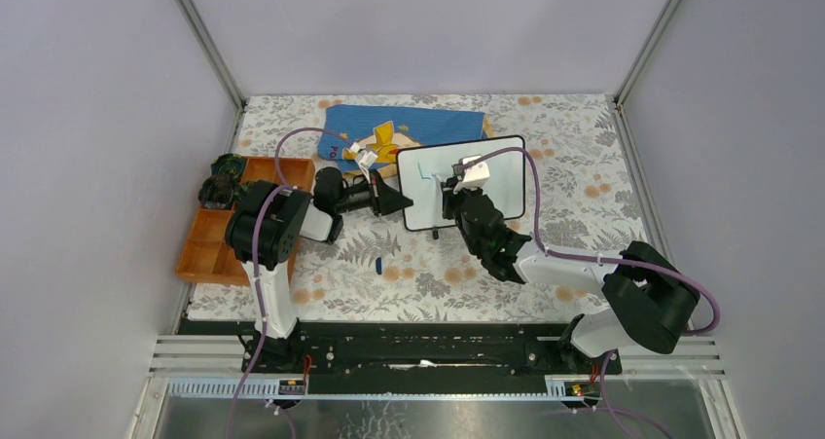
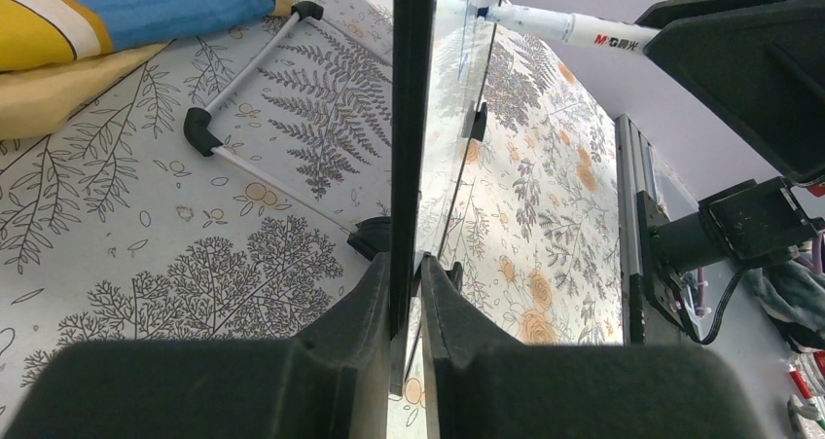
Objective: Write a sentence on the whiteboard
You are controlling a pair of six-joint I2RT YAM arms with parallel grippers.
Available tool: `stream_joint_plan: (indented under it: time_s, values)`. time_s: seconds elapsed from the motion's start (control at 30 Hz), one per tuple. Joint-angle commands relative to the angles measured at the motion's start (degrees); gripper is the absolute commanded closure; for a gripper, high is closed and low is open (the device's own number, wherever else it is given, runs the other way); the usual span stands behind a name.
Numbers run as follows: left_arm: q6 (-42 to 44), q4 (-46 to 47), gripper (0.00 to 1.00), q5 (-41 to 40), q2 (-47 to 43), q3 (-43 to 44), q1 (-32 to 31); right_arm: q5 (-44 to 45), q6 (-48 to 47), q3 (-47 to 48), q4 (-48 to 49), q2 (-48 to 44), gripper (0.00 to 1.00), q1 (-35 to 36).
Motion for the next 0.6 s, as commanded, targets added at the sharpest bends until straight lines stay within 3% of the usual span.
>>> stream_joint_plan:
  time_s: [0.0,0.57]
  values:
    - [2.27,-5.45,1.0,-0.48,0.29,-0.28,-1.14,3.01,-1.43,2.61,0.36,-0.96,1.0,-1.18]
    - [2.67,-6.07,1.0,-0.47,0.26,-0.2,-1.34,-1.44,-1.02,3.18,0.81,-0.08,1.0,-1.2]
